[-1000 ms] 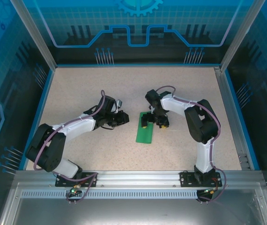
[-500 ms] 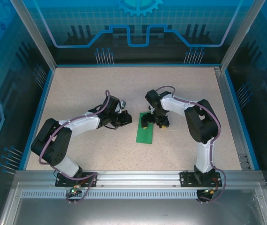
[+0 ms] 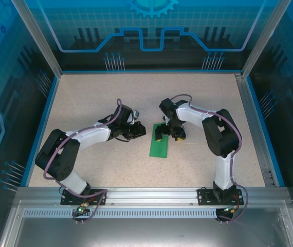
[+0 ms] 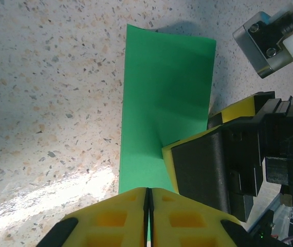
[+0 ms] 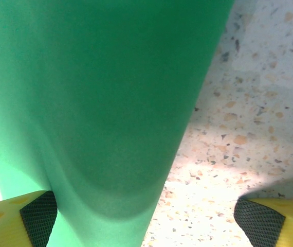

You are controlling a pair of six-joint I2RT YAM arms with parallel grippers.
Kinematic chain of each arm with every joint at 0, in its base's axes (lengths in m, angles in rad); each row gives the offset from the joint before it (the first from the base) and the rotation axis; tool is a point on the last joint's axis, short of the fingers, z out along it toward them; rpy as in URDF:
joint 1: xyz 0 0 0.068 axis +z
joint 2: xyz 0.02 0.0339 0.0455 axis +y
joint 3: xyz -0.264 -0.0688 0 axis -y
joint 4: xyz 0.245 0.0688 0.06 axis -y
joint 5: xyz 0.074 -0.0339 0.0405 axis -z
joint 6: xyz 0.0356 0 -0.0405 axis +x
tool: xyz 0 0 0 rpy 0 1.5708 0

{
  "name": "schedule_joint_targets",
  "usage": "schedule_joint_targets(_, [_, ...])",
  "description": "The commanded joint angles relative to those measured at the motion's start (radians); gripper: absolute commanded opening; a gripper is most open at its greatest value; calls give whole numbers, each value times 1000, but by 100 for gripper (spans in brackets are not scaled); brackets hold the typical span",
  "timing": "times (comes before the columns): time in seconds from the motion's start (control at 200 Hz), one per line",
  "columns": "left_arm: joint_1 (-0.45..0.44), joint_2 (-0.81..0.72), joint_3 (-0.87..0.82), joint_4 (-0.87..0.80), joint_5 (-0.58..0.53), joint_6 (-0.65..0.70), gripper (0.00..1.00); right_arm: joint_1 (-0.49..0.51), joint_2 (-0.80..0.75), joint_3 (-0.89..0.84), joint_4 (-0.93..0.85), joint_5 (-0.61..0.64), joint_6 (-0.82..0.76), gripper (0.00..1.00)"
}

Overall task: Fold a paper plane with a square sheet of paper (pick it up from the middle)
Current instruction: Hold the square sheet of paper at the center of the table.

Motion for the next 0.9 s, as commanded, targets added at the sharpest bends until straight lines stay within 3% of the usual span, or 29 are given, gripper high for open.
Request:
schedule_joint_targets(0.0, [-9,12,39,-11,30,0,14,-6,148,-79,67,11,-16,98])
schedule_joint_targets(0.295, [-33,61,62,1,49,-12,10,-6,160,-96,76,18,-3,97])
schedule_joint_targets(0.43, [-46,100,84,2,51,-27,0,-6,165,-92,78,14,1,97])
schedule_joint_targets(0.895, [-62,196,114,23,67,-62,0,-4,162,-98,84,11,3,98])
